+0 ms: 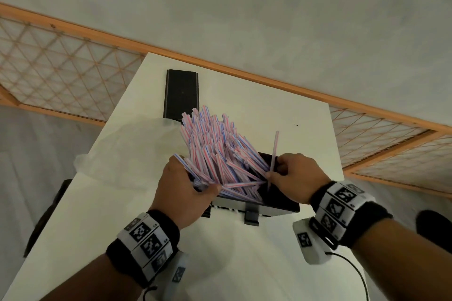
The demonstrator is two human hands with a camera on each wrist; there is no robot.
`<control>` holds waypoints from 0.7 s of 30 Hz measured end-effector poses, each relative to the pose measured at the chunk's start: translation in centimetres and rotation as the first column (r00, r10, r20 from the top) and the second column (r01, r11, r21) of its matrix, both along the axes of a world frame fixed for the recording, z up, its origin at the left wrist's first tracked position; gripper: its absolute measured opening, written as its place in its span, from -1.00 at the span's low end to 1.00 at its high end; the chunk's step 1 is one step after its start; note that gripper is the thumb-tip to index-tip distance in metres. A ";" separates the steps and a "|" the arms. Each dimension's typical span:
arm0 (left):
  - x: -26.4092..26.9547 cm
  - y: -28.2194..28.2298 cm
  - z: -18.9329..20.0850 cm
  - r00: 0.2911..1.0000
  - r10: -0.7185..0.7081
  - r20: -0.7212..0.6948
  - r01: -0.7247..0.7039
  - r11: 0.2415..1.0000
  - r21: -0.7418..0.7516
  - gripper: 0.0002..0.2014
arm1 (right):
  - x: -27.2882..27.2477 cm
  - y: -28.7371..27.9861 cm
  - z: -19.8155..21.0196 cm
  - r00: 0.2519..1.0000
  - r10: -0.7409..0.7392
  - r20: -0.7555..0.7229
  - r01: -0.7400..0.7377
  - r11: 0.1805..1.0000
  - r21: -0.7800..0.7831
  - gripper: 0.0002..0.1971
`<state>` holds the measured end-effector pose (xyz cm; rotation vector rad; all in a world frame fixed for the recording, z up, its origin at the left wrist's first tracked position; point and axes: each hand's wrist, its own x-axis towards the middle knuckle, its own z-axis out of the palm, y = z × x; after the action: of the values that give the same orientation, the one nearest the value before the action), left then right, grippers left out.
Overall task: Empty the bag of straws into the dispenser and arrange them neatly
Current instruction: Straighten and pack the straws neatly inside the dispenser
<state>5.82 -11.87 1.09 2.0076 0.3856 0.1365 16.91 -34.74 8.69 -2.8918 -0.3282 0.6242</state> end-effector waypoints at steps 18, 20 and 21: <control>-0.1 0.3 -1.5 0.997 -0.030 -0.069 0.029 0.999 -0.022 -0.37 | -3.2 -0.2 -1.2 0.947 0.318 0.054 -0.322 0.920 0.225 -0.96; -0.3 0.3 -1.4 0.998 -0.018 -0.061 0.017 1.000 -0.019 -0.35 | -2.9 -0.1 -2.1 0.964 0.266 0.002 -0.263 0.955 0.138 -0.87; -0.4 0.2 -1.4 0.998 -0.012 -0.062 0.010 1.000 -0.024 -0.34 | -2.6 -0.1 -2.3 0.971 0.240 -0.003 -0.238 0.964 0.122 -0.81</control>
<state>5.43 -11.68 -0.30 1.9940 0.4138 0.0626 14.35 -34.80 6.40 -2.7504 -0.6960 0.6415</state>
